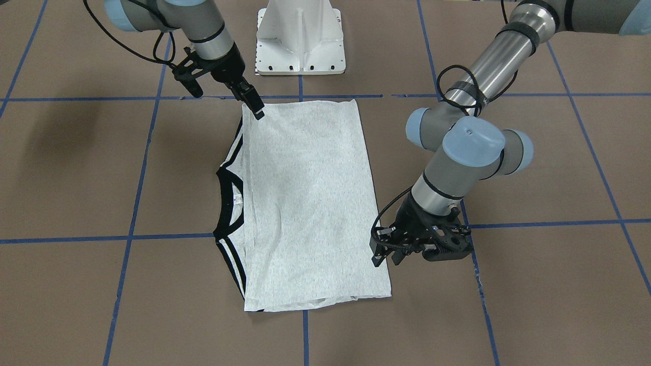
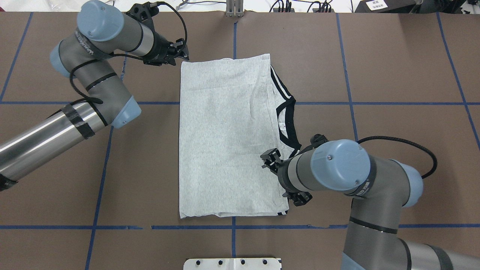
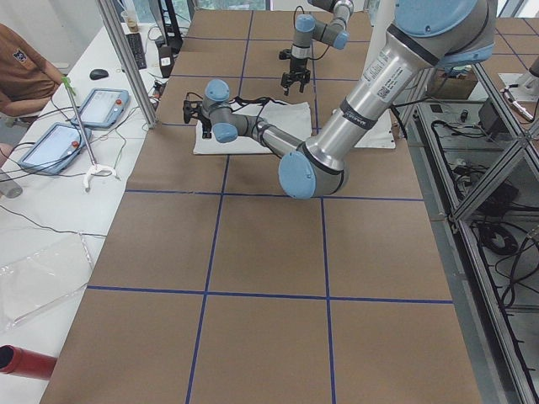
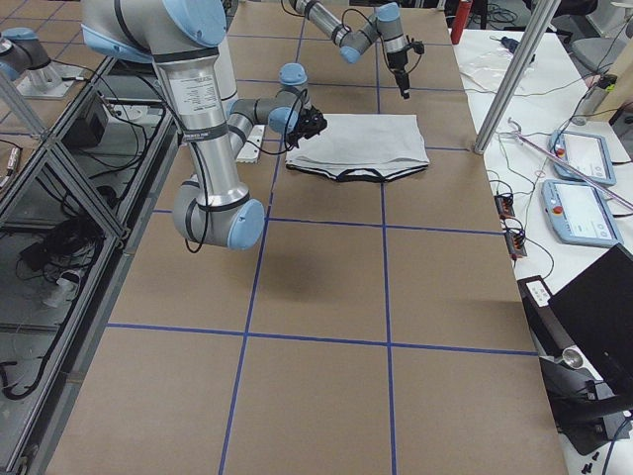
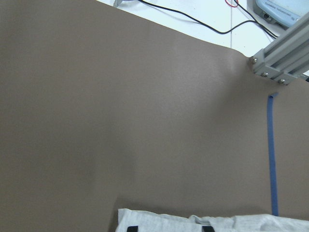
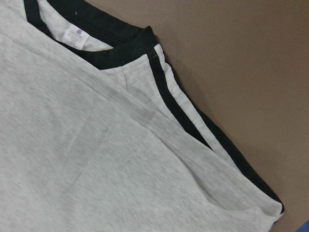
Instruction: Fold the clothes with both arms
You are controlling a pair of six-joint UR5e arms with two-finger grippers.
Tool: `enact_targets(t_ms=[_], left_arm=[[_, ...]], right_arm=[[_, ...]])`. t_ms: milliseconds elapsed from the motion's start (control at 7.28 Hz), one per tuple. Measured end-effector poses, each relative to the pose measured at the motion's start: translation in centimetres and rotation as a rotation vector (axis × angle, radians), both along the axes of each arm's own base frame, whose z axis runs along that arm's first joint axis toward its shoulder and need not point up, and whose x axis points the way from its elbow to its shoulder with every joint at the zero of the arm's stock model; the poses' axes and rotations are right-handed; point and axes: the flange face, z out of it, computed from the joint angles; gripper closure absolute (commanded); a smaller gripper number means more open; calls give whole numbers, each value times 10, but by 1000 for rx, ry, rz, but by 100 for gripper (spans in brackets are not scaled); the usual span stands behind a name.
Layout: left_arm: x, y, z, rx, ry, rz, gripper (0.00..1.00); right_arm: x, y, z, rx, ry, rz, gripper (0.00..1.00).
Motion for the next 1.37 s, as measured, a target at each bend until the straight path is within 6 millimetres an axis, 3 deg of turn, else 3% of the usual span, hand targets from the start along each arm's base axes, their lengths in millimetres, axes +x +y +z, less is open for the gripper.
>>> enact_targets(t_ms=[275,549,1374], left_arm=[[-23,22,-9,-7,16,27,45],[-29,28,-10,-10,17,30,44],[-31,30,-7,-14,15,25,44]], right_arm=[[-33,18,4,21,61,-19,0],[-50,25,6,30,102,-29,0],[-62,32,28,20,186,-37,0]])
